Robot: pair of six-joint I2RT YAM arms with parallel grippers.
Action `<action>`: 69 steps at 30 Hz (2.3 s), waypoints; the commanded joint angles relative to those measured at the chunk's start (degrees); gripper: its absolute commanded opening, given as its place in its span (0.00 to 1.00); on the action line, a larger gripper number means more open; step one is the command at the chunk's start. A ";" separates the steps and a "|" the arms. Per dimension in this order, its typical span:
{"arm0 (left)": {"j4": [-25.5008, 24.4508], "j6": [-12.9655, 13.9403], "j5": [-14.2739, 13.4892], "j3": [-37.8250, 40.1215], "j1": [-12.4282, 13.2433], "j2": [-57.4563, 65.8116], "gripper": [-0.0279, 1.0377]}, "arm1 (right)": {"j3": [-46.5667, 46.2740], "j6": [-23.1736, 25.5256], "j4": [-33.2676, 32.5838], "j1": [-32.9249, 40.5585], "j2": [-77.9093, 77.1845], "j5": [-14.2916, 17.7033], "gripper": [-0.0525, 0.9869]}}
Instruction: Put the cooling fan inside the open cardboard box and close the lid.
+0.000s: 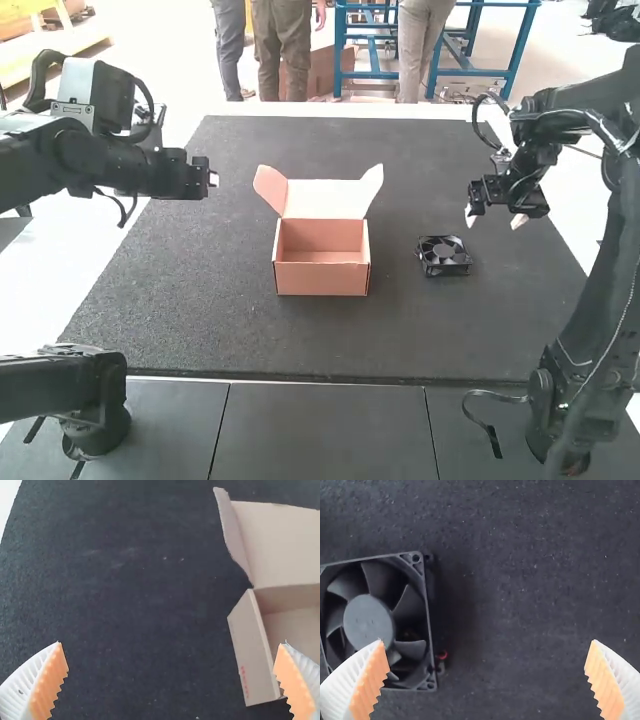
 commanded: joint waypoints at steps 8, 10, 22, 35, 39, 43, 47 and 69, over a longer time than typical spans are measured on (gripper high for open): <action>0.76 -2.33 -1.80 1.43 2.63 0.83 0.93 | 2.33 -1.42 -0.50 -0.28 3.60 -2.40 0.92; 1.29 -2.33 -1.80 1.16 3.68 1.36 0.93 | 2.33 -1.50 -0.50 -0.28 4.13 -2.40 0.91; 3.13 -2.16 -1.80 1.16 5.62 3.03 0.93 | 2.33 -1.59 -0.15 -0.20 7.47 -2.40 0.91; 3.31 -2.16 -1.80 1.08 5.62 3.21 0.93 | 4.18 -1.33 0.64 -0.20 11.16 -2.32 0.91; 3.48 -2.16 -1.80 1.08 5.70 3.21 0.93 | 5.23 -1.33 0.55 -0.20 12.30 -2.23 0.91; 3.66 -2.16 -1.80 1.16 5.62 3.21 0.93 | 5.58 -1.24 0.55 -0.20 12.92 -2.23 0.91; 4.01 -2.16 -1.80 1.16 5.70 3.30 0.93 | 5.58 -1.33 -0.06 -0.20 13.36 -1.88 0.91; 4.19 -2.16 -1.80 1.34 5.70 3.56 0.93 | 2.51 -1.06 0.64 1.56 16.26 -1.88 0.49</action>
